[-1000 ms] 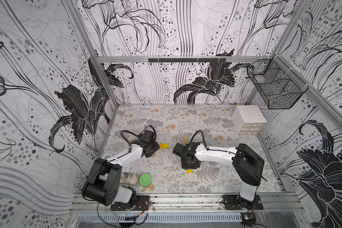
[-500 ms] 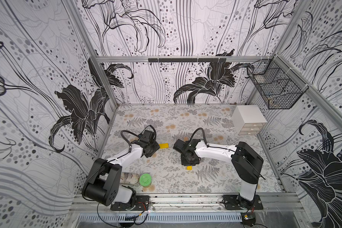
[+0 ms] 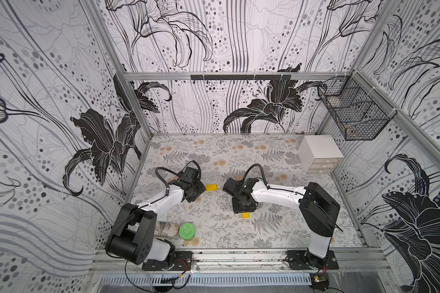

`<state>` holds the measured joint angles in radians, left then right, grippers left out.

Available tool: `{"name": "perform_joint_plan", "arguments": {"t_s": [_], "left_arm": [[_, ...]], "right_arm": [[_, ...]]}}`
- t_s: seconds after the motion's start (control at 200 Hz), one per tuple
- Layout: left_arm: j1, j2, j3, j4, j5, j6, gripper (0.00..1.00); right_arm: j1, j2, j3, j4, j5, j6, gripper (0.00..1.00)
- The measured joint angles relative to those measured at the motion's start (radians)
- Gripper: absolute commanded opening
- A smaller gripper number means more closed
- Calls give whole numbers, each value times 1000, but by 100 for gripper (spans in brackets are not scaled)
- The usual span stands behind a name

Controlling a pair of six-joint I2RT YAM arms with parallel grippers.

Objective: Assemble the letter h with building blocks
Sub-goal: Assemble the building block at the center of the board.

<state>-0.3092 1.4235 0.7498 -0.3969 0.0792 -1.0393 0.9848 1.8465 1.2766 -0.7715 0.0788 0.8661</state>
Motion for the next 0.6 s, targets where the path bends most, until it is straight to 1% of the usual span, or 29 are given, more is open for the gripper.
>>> {"name": "perform_joint_plan", "arguments": {"t_s": [0.2,0.34,0.446,0.596], "left_arm": [[0,0,1,0,0,0,46],[0,0,2,0,0,0,46],[0,0,2,-1,0,0,46],[0,0,6,-5,0,1,46]], "right_arm": [[0,-72,-25,0,15,1,57],[-4,-77,-57,1,14,1,57],[-8,-64,-77,10,10,1,54],[-10,-38,-87,21,3,5,47]]}}
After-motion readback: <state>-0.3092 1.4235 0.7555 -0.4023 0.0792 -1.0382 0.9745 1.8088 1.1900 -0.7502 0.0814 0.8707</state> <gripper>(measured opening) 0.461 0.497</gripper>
